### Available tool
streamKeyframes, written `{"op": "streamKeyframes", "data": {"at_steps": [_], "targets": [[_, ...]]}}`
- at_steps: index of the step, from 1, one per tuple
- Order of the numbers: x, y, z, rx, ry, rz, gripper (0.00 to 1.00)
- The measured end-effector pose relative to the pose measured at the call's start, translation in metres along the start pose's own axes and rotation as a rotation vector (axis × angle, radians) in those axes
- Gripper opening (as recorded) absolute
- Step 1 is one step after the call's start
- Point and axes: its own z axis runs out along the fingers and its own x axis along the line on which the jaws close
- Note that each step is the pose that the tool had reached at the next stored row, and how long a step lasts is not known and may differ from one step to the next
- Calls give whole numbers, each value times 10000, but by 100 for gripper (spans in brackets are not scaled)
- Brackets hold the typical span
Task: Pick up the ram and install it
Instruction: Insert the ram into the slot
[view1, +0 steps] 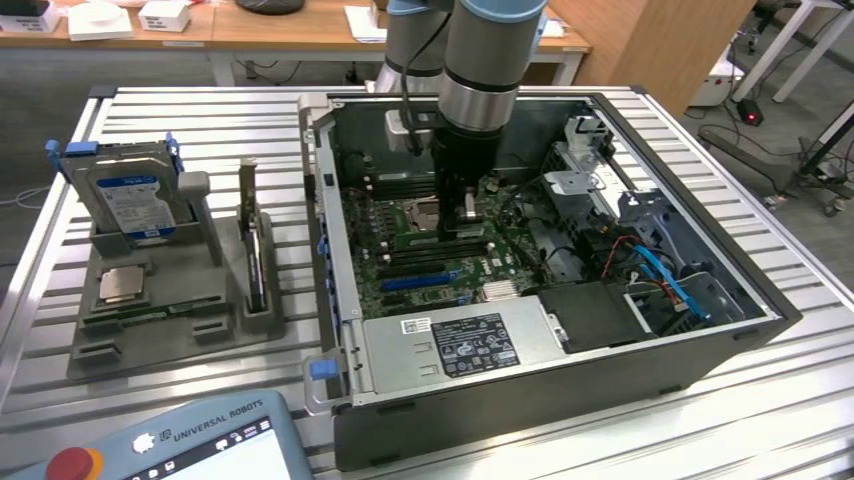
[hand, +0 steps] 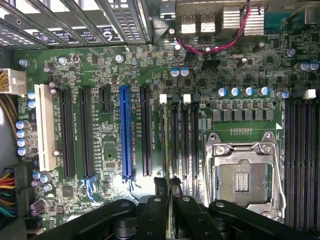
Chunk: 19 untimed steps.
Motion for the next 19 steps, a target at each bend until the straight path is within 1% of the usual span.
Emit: {"op": "streamKeyframes", "data": {"at_steps": [5, 7, 12, 19], "targets": [[0, 4, 10, 4, 4, -1, 13], [0, 4, 14, 7, 18, -1, 13], [-1, 4, 17, 22, 21, -1, 13], [-1, 4, 28, 23, 23, -1, 13]]}}
